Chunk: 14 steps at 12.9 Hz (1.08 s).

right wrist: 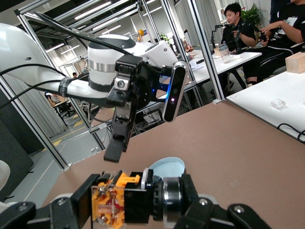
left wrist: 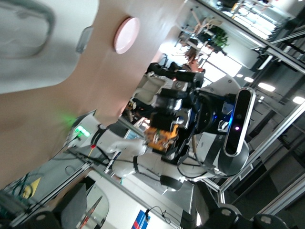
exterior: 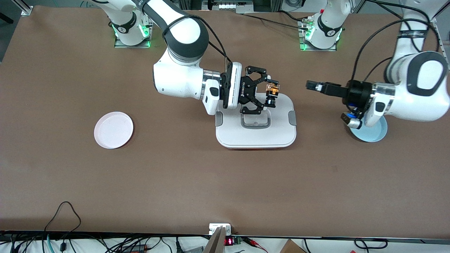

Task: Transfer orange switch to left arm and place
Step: 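Close the left gripper on the orange switch held by the right gripper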

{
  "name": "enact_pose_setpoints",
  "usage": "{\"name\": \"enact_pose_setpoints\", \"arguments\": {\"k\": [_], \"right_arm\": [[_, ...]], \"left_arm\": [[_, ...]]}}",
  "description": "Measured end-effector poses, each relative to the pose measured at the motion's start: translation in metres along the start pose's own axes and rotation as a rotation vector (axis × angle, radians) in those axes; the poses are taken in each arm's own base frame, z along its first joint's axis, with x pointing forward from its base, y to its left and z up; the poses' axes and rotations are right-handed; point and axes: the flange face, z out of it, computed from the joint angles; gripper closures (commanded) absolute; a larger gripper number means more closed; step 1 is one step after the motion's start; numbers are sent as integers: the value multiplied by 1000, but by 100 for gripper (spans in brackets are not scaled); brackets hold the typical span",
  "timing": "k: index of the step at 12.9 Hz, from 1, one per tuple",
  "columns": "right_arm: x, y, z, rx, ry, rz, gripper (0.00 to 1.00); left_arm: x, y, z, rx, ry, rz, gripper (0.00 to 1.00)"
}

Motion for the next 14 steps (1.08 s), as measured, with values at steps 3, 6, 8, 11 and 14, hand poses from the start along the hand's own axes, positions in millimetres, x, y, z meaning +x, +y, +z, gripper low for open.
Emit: {"name": "enact_pose_setpoints", "arguments": {"k": [3, 6, 8, 11, 14], "right_arm": [[4, 0, -1, -1, 7, -11, 77], [5, 0, -1, -2, 9, -13, 77], [5, 0, -1, -2, 9, -13, 77], [5, 0, -1, -2, 9, -13, 77], [5, 0, -1, -2, 9, -13, 77]], "left_arm": [[8, -6, 19, -70, 28, 106, 0], [14, -11, 25, -133, 69, 177, 1], [17, -13, 48, -202, 88, 223, 2], [18, -28, 83, -258, 95, 241, 34], [18, -33, 85, -288, 104, 241, 65]]}}
